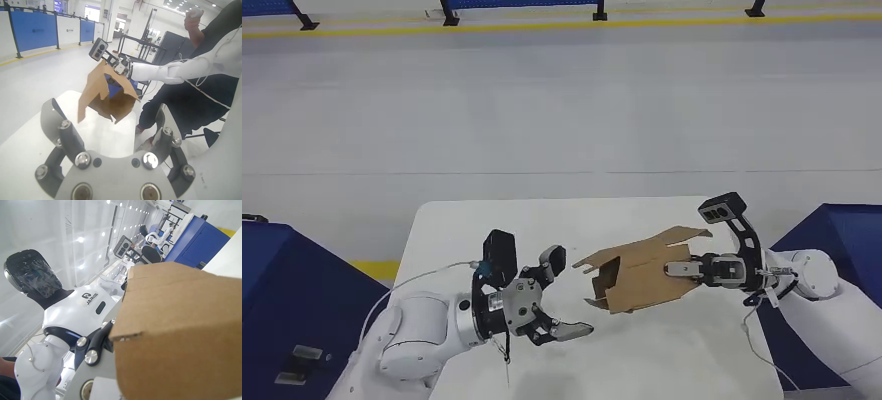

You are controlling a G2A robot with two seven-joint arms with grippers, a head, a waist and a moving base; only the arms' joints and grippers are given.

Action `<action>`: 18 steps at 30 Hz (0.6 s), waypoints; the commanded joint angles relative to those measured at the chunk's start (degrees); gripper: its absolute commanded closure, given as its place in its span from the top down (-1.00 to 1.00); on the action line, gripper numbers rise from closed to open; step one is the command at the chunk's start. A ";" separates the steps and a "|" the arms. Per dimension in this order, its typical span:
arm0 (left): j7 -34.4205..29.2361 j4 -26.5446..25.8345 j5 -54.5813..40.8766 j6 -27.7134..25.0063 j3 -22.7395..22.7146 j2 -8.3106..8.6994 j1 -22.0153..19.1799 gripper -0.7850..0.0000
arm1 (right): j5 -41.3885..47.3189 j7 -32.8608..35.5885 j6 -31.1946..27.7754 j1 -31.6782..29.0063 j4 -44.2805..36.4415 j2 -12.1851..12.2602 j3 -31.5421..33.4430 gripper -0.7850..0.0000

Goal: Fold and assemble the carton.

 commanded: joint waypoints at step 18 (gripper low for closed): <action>-0.71 -0.87 -2.09 -0.40 6.46 -0.18 -4.06 1.00 | 1.78 3.76 3.75 -1.81 0.70 -1.90 3.92 -1.00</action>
